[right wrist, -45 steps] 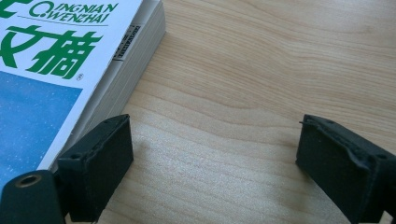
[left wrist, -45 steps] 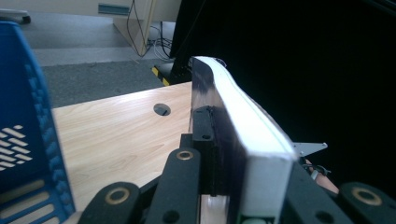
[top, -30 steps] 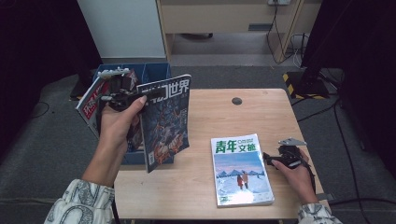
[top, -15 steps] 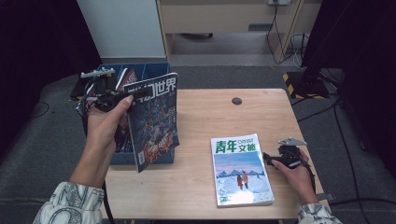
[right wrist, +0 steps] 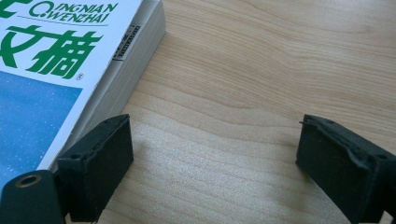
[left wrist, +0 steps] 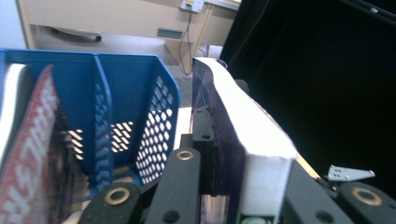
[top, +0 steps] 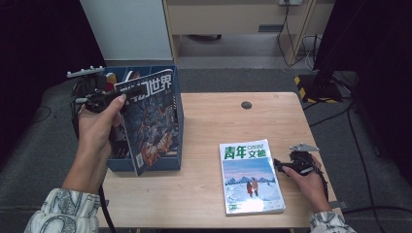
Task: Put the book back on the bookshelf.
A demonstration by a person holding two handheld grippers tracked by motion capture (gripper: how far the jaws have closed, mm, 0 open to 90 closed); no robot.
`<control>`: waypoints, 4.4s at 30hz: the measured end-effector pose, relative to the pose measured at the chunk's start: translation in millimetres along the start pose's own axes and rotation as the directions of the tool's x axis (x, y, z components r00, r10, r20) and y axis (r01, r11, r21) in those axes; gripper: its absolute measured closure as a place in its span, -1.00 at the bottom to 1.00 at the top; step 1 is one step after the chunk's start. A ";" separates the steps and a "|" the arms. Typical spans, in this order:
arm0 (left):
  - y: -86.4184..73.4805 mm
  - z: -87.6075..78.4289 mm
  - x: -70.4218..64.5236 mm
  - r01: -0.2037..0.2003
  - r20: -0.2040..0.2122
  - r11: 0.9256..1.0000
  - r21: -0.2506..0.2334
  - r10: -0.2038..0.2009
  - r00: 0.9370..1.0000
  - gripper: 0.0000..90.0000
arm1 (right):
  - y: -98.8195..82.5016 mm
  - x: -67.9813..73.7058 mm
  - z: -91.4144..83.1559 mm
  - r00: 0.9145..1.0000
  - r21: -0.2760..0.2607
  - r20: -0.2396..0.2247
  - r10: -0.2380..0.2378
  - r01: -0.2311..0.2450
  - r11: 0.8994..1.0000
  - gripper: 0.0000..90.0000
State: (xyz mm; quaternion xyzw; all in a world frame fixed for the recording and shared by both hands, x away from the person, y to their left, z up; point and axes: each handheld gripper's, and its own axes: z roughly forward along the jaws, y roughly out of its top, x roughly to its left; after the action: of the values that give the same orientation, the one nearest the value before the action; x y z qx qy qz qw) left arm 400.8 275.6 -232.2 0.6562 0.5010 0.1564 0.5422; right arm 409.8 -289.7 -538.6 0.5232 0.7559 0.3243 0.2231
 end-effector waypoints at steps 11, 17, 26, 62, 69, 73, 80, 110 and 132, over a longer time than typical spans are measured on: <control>11.3 -0.9 14.9 -0.004 -0.053 1.000 0.003 0.004 0.999 0.83 | 0.0 0.1 0.0 1.000 0.000 0.000 0.001 -0.001 1.000 -0.76; 18.1 -3.4 21.9 0.001 -0.075 1.000 -0.015 -0.002 0.997 0.83 | 0.0 0.1 0.0 1.000 0.000 0.000 0.001 -0.001 1.000 -0.76; 18.3 -8.2 30.0 0.004 -0.106 1.000 -0.016 -0.006 0.994 0.83 | 0.0 0.0 0.0 1.000 0.000 0.000 0.000 0.000 1.000 -0.76; 15.2 -18.1 52.1 0.019 -0.179 0.999 -0.045 -0.027 0.983 0.83 | -0.1 0.2 0.1 1.000 -0.002 0.000 0.002 -0.002 1.000 -0.76; 15.2 -13.9 56.5 0.022 -0.201 0.998 -0.053 -0.032 0.979 0.83 | -0.1 0.2 0.1 1.000 -0.001 0.000 0.002 -0.002 1.000 -0.76; 14.8 -9.0 58.9 0.016 -0.218 0.999 -0.052 -0.027 0.976 0.83 | 0.0 0.0 0.1 1.000 -0.001 0.000 0.000 0.000 1.000 -0.76; 14.5 -1.2 64.2 0.022 -0.246 0.998 -0.061 -0.036 0.969 0.83 | -0.3 0.7 -0.2 1.000 -0.003 -0.001 0.005 -0.005 1.000 -0.76; 5.3 30.8 58.1 -0.041 -0.293 0.998 -0.050 0.025 0.956 0.83 | -0.3 0.7 0.0 1.000 -0.004 -0.001 0.004 -0.004 1.000 -0.76; 2.7 38.3 65.2 -0.034 -0.299 0.997 -0.065 0.013 0.954 0.83 | -0.2 0.8 0.0 1.000 -0.004 0.000 0.005 -0.005 1.000 -0.76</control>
State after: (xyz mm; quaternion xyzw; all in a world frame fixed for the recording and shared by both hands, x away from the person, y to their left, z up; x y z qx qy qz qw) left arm 460.0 308.6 -265.8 0.6117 0.5634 0.2777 0.4809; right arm 409.4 -289.0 -538.8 0.5245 0.7541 0.3262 0.2233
